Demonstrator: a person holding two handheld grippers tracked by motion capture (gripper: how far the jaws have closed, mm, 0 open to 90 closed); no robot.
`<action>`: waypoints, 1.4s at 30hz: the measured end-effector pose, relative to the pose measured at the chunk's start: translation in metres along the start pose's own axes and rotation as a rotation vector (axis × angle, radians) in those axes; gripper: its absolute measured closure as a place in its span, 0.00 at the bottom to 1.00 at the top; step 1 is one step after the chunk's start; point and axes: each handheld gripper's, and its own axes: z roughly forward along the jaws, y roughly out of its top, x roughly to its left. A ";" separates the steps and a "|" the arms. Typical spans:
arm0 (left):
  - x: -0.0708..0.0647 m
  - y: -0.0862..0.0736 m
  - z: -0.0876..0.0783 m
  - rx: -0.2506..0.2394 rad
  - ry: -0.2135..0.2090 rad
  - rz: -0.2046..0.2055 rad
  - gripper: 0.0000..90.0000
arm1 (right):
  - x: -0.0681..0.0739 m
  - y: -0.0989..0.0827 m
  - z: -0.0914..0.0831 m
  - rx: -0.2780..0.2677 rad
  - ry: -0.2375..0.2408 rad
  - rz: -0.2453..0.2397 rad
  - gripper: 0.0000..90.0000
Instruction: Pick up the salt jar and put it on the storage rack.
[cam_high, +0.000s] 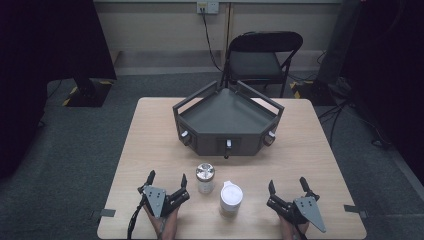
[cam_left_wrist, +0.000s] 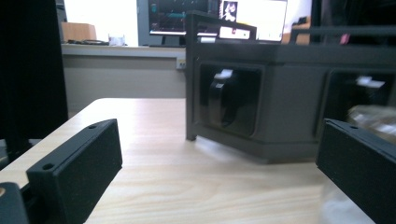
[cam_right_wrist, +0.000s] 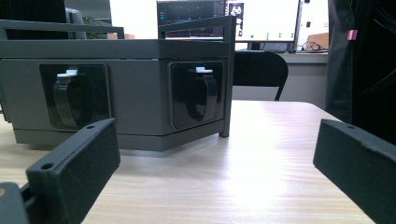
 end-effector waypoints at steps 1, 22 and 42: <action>0.000 0.002 -0.001 -0.008 -0.012 -0.004 0.00 | 0.000 0.000 0.000 0.000 0.000 -0.001 0.00; -0.014 0.027 0.018 -0.010 -0.224 0.028 0.01 | 0.000 0.000 0.000 -0.001 0.002 -0.003 0.00; -0.031 0.008 0.033 0.076 -0.252 0.030 0.15 | -0.001 0.000 0.000 0.000 0.006 0.000 0.00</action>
